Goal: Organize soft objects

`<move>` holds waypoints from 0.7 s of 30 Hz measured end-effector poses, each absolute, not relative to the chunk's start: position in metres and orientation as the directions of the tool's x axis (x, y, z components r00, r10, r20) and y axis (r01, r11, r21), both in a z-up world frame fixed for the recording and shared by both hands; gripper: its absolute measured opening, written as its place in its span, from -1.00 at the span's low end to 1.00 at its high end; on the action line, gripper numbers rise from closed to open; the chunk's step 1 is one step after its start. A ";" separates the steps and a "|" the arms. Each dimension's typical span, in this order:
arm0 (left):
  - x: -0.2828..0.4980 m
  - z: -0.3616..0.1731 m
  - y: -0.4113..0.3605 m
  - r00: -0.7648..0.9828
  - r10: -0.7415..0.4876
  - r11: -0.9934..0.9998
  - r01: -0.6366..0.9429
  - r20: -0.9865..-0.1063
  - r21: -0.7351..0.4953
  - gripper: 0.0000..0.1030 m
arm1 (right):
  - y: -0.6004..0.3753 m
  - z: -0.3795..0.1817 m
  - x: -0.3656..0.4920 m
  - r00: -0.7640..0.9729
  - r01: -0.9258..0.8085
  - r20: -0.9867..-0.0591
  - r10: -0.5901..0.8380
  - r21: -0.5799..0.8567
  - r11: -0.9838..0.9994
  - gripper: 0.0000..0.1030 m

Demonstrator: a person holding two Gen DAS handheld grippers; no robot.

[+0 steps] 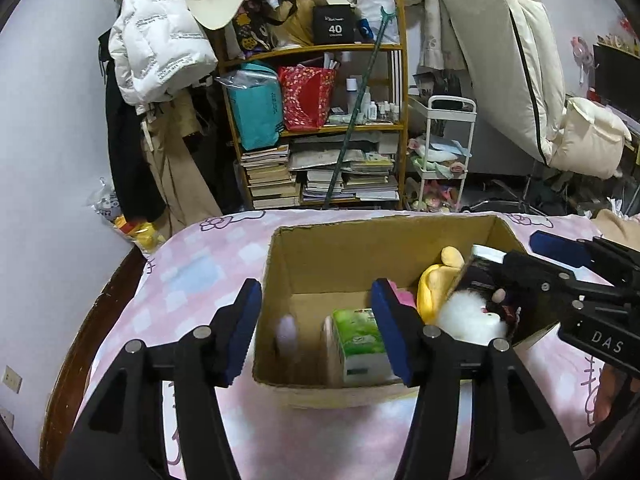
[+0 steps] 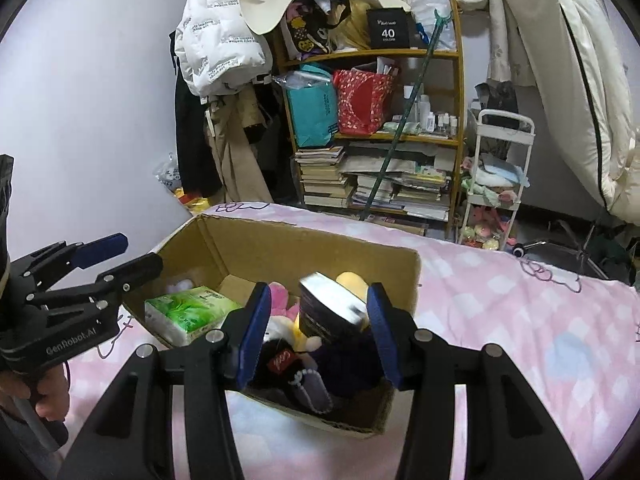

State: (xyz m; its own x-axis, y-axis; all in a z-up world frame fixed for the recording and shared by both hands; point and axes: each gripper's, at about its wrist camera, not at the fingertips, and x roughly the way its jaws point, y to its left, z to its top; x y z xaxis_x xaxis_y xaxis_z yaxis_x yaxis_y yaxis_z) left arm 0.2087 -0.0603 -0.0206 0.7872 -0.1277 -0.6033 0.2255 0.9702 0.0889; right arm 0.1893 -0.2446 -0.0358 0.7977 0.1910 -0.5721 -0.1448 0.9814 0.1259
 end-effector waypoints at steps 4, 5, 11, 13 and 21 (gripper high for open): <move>0.198 -0.011 -0.054 0.794 -0.113 0.975 0.204 -0.597 0.087 0.11 | -0.246 -0.025 0.177 0.811 -0.141 -0.556 0.182 0.116 0.983 0.31; 0.193 -0.008 -0.052 0.797 -0.110 0.976 0.200 -0.593 0.087 0.11 | -0.246 -0.021 0.172 0.814 -0.142 -0.550 0.185 0.119 0.983 0.33; 0.162 0.018 -0.042 0.827 -0.105 0.980 0.179 -0.552 0.081 0.46 | -0.245 0.002 0.148 0.835 -0.144 -0.521 0.177 0.104 0.984 0.69; 0.148 0.027 -0.040 0.841 -0.098 0.980 0.174 -0.532 0.095 0.50 | -0.244 0.011 0.139 0.844 -0.145 -0.508 0.172 0.094 0.985 0.74; 0.099 0.055 -0.031 0.883 -0.051 0.985 0.123 -0.467 0.123 0.85 | -0.244 0.033 0.094 0.890 -0.100 -0.442 0.112 0.050 0.994 1.00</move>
State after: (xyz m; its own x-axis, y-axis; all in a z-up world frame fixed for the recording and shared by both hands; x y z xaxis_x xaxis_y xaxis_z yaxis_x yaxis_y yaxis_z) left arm 0.0988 -0.0314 0.0546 0.8828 -0.0514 -0.4669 0.1226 0.9848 0.1233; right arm 0.0945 -0.2442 0.0334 0.8898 0.1120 -0.4423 -0.1004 0.9937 0.0497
